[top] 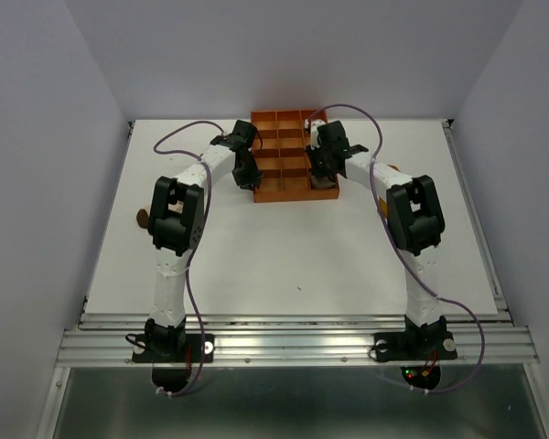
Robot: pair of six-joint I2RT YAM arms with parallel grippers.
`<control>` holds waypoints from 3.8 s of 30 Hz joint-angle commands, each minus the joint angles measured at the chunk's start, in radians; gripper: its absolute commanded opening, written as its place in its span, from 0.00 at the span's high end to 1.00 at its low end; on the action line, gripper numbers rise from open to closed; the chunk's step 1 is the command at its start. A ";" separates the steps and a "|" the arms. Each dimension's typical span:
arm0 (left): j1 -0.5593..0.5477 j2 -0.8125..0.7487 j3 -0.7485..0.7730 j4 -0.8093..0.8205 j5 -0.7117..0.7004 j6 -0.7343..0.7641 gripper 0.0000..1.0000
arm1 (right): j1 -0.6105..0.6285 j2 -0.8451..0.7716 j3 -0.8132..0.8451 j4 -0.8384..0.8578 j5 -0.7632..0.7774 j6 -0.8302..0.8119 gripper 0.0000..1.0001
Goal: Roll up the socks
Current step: Place the sock in the storage box, then move the sock to the center of the board.
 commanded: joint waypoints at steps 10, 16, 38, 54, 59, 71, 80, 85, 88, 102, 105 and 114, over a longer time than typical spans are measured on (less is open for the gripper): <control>0.002 -0.009 0.058 -0.014 -0.011 -0.022 0.98 | -0.003 -0.177 -0.006 0.077 0.098 0.079 0.61; 0.003 -0.033 0.077 -0.026 -0.031 -0.005 0.93 | -0.003 -0.349 -0.078 0.109 0.216 0.194 0.49; -0.007 -0.254 0.078 -0.054 -0.098 0.104 0.41 | -0.032 -0.871 -0.489 -0.035 0.523 0.406 0.00; -0.013 -0.996 -0.793 0.183 -0.056 -0.054 0.34 | -0.368 -0.673 -0.776 -0.034 0.290 0.579 0.00; -0.013 -1.078 -0.879 0.184 -0.060 -0.057 0.27 | -0.388 -0.595 -0.822 0.040 0.261 0.590 0.00; -0.013 -1.090 -0.908 0.218 -0.049 -0.039 0.21 | -0.317 -0.689 -1.059 0.126 0.009 0.616 0.00; -0.013 -1.055 -0.908 0.236 -0.017 -0.034 0.21 | 0.089 -0.664 -1.074 0.051 0.115 0.731 0.00; -0.013 -1.027 -0.888 0.219 -0.028 -0.030 0.21 | 0.397 -0.572 -1.038 0.009 0.139 0.779 0.00; -0.014 -1.026 -0.885 0.215 -0.034 -0.034 0.21 | 0.596 -0.513 -0.992 0.011 0.149 0.734 0.00; -0.025 -0.981 -0.928 0.244 -0.002 -0.059 0.21 | 0.887 -0.554 -0.911 0.129 -0.175 0.434 0.00; -0.051 -0.957 -0.934 0.259 0.003 -0.068 0.21 | 0.887 -0.613 -0.954 0.081 -0.105 0.487 0.00; -0.244 -0.727 -0.861 0.333 0.061 -0.100 0.22 | 0.847 -0.749 -0.997 -0.075 0.093 0.705 0.00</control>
